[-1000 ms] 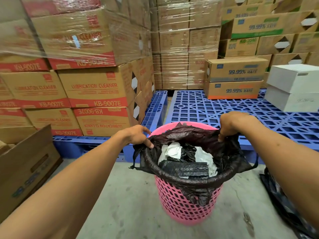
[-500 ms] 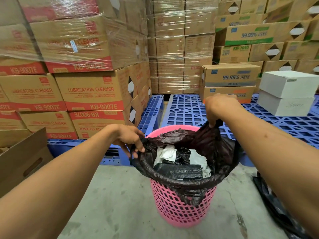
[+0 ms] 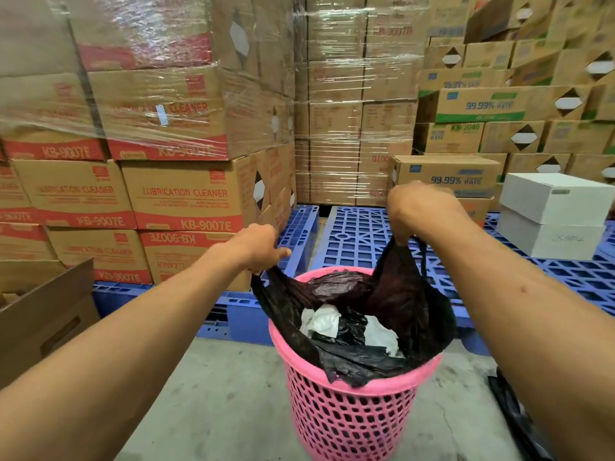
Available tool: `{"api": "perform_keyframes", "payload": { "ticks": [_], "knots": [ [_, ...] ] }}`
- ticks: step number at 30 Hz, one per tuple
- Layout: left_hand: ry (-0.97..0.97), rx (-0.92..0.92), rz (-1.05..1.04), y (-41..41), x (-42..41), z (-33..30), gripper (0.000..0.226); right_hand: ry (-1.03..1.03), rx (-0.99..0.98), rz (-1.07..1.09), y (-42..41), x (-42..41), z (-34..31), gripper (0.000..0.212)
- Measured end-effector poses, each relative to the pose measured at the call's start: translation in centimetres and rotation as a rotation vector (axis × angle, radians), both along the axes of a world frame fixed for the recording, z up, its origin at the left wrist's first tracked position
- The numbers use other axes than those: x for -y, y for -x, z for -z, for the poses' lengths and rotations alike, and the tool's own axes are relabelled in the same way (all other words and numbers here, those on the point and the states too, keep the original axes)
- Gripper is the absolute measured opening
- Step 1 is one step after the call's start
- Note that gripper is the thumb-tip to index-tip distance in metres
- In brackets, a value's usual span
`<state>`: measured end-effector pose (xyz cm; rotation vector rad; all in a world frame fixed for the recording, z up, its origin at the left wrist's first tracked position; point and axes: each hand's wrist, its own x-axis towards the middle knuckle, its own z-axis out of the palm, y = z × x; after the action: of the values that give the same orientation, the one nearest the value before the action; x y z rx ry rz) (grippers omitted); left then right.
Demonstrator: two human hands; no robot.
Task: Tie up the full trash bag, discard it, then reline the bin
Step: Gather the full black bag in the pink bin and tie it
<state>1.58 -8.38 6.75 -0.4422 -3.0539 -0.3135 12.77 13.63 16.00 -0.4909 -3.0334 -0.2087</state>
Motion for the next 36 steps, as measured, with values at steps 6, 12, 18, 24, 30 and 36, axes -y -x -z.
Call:
{"api": "perform_keyframes", "payload": {
  "ticks": [6, 12, 18, 24, 30, 36],
  "knots": [
    [0.709, -0.118, 0.191, -2.3, 0.3, 1.9, 0.061, 0.725, -0.096, -0.303, 2.1, 0.3, 1.4, 0.022],
    [0.245, 0.072, -0.018, -1.9, 1.6, 3.2, 0.086, 0.640, 0.055, -0.608, 2.5, 0.9, 3.1, 0.015],
    [-1.186, 0.873, -0.376, -0.6, 0.0, 2.9, 0.062, 0.867, 0.350, -0.663, 2.2, 3.3, 5.1, 0.006],
    [-1.670, 0.954, -0.279, -1.7, -3.4, 4.4, 0.062, 1.170, 0.341, -0.632, 2.7, 5.8, 8.0, 0.017],
    [-1.638, 1.016, -0.044, -0.7, -2.9, 7.9, 0.075, 1.726, 0.058, -0.334, 5.5, 4.9, 9.1, 0.017],
    [-1.188, 0.919, 0.240, -1.1, -2.6, 7.2, 0.036, 1.523, -0.045, -0.311, 7.1, 1.8, 10.0, 0.022]
  ]
}}
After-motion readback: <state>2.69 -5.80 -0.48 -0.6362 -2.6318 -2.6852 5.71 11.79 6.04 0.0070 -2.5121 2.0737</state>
